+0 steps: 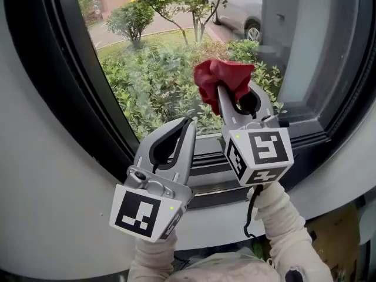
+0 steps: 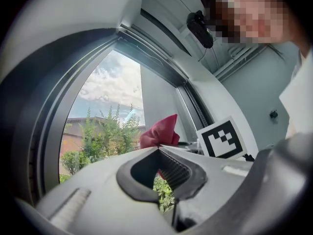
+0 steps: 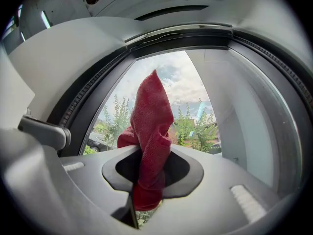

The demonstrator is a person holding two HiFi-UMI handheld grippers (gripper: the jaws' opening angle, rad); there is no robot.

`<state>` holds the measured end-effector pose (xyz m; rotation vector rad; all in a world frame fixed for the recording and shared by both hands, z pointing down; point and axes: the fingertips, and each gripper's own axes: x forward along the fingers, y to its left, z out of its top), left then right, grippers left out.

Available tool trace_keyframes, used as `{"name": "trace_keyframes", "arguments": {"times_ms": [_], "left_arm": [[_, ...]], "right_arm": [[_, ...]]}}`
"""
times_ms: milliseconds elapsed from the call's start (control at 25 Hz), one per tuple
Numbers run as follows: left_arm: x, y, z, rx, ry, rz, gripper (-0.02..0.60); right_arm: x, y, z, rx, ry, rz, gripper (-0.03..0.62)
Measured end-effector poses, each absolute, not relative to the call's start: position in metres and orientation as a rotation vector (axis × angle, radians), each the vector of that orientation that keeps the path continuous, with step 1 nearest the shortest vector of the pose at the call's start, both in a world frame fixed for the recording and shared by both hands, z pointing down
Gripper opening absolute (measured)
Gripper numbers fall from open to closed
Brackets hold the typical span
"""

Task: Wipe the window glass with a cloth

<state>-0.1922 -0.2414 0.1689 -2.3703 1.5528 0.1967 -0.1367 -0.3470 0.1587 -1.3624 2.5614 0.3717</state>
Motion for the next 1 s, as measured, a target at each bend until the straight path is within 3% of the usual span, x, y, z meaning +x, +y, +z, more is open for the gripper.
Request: {"name": "trace_keyframes", "arguments": {"times_ms": [360,1000], "left_arm": [[-0.178,-0.247,0.175,-2.374,1.58,0.168,0.0],[-0.078,-0.289,0.176,-2.402,1.522,0.17,0.0]], "right_arm": [[-0.131,-0.35,0.18,-1.371,2.619,0.394,0.115],[-0.006,-0.393,0.182,-1.472,2.566,0.407,0.115]]}}
